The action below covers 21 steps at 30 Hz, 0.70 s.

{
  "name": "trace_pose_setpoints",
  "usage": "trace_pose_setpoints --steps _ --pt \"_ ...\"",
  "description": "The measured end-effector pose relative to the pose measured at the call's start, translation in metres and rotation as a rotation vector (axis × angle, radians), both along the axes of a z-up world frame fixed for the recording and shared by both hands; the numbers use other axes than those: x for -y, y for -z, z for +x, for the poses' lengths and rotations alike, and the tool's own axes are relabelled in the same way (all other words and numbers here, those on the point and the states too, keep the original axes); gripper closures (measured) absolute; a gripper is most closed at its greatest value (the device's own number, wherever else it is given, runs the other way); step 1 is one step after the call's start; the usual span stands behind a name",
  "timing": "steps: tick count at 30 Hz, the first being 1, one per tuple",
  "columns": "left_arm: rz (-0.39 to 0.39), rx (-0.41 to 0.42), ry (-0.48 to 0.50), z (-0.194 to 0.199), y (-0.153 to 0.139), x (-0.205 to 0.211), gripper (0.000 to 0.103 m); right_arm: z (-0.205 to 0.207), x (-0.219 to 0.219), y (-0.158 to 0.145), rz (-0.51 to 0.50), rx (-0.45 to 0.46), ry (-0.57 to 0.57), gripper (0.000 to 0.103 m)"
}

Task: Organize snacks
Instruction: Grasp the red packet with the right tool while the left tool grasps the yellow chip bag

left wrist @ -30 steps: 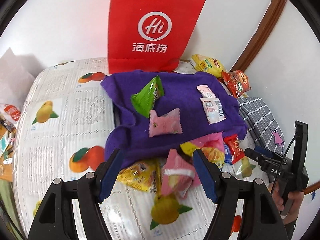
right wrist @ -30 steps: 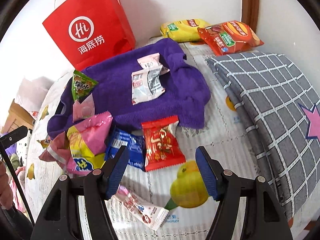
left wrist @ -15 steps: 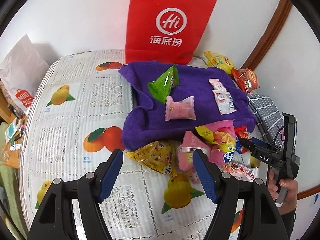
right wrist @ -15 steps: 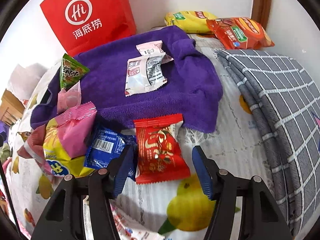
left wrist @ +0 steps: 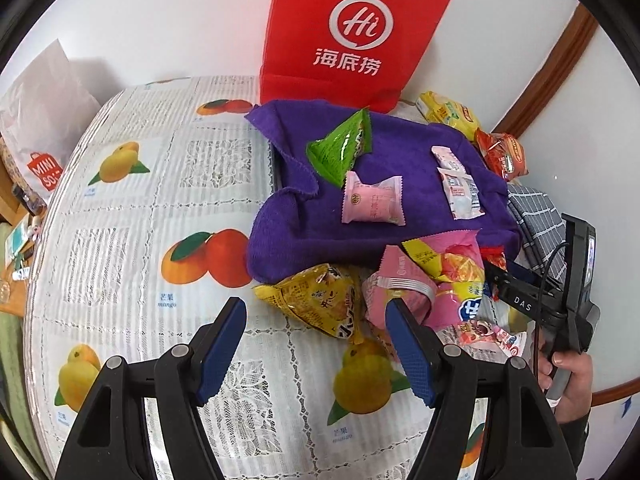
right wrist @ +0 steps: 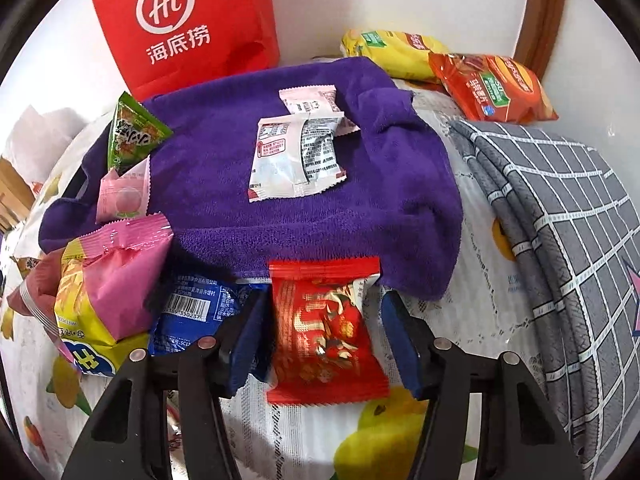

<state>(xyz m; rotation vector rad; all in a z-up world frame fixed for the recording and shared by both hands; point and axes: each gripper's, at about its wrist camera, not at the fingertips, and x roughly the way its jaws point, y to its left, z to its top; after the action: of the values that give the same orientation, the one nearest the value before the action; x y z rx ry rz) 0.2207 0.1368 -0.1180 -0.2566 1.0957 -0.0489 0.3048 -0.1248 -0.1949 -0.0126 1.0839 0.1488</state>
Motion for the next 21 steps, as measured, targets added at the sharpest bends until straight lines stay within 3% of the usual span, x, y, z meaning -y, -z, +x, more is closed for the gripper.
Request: trace_pose_setpoints --steps 14,21 --pt "-0.033 -0.019 -0.034 0.021 0.029 -0.003 0.034 -0.024 0.025 -0.002 -0.067 0.016 0.000 0.059" --pt "-0.024 -0.043 -0.004 0.031 0.048 0.006 0.034 -0.033 0.030 -0.003 -0.083 0.018 0.022 0.059"
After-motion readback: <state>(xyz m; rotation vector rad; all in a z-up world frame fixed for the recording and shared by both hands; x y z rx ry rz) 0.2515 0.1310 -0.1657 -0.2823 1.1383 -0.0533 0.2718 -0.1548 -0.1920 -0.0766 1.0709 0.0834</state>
